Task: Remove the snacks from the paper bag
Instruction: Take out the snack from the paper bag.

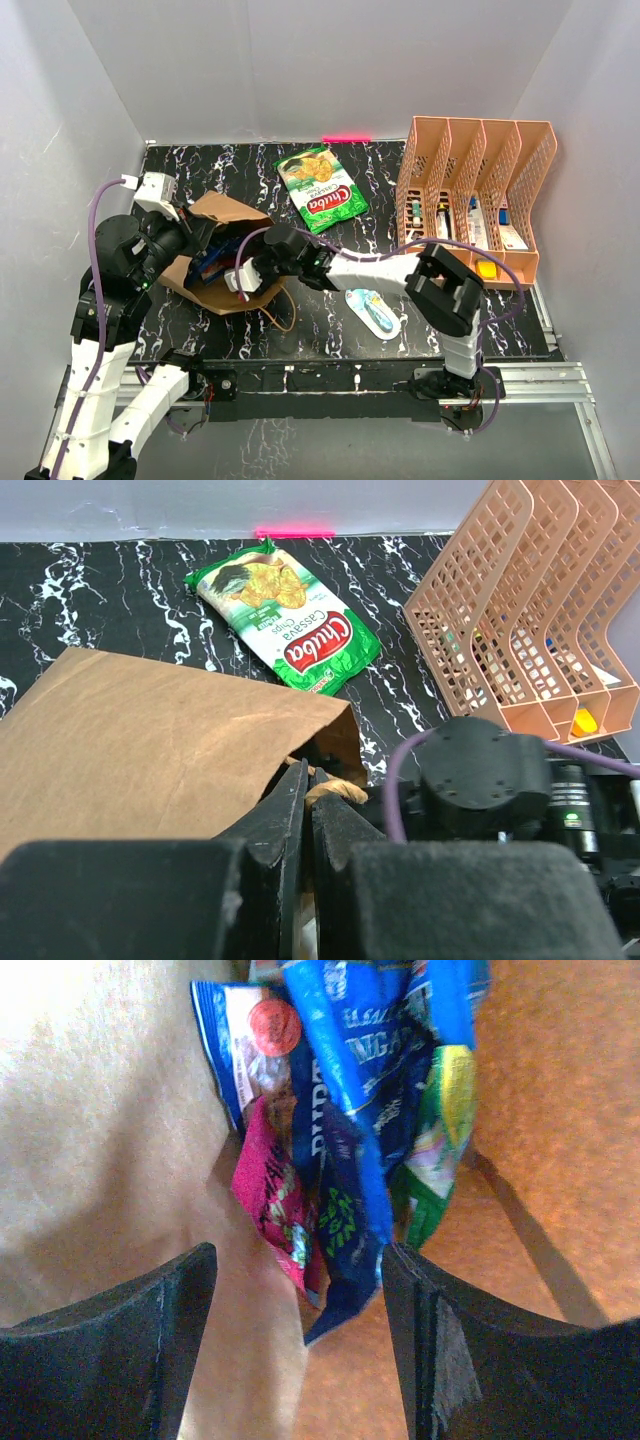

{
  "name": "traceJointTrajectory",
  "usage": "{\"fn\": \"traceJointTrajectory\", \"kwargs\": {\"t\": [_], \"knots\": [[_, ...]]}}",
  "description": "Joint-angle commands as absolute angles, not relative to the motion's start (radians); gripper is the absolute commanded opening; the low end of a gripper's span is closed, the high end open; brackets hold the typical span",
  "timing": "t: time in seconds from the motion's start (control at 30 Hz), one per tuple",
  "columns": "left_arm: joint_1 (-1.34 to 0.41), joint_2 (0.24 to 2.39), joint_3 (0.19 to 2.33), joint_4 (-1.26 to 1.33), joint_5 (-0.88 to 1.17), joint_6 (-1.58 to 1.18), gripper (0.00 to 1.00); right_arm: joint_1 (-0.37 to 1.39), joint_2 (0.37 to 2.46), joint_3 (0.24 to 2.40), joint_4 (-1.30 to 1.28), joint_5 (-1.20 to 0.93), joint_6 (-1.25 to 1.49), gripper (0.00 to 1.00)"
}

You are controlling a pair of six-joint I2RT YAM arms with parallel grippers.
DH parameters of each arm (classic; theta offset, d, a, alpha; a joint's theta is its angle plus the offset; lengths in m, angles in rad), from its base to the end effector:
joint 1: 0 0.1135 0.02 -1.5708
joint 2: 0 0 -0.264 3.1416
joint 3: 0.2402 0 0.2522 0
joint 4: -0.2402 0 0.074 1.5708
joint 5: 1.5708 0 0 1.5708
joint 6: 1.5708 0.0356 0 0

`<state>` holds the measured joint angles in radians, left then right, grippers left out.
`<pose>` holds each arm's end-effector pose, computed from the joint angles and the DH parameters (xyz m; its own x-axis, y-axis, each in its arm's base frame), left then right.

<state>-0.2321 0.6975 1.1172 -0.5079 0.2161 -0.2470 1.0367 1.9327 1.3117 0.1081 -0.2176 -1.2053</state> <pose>0.1201 -0.0362 0.4281 -0.1889 -0.2007 -0.9613 0.3985 0.8790 -0.2619 0.2186 0.3847 0.2133 0.7851 -0.4640 -0.4104 -0.5679 -0.2747 -0.7759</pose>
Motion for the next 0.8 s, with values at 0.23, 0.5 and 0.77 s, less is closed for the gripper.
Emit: {"fn": "traceJointTrajectory", "kwargs": {"t": [0.23, 0.5, 0.77], "knots": [[-0.234, 0.710, 1.156, -0.512, 0.195, -0.264, 0.00, 0.995, 1.853, 1.329, 0.209, -0.355, -1.139, 0.63], [-0.233, 0.716, 1.167, -0.522, 0.192, -0.270, 0.00, 0.985, 1.973, 1.405, 0.267, -0.292, -1.177, 0.58], [-0.233, 0.721, 1.170, -0.531, 0.185, -0.269, 0.00, 0.987, 2.050, 1.444, 0.331, -0.214, -1.177, 0.33]]}}
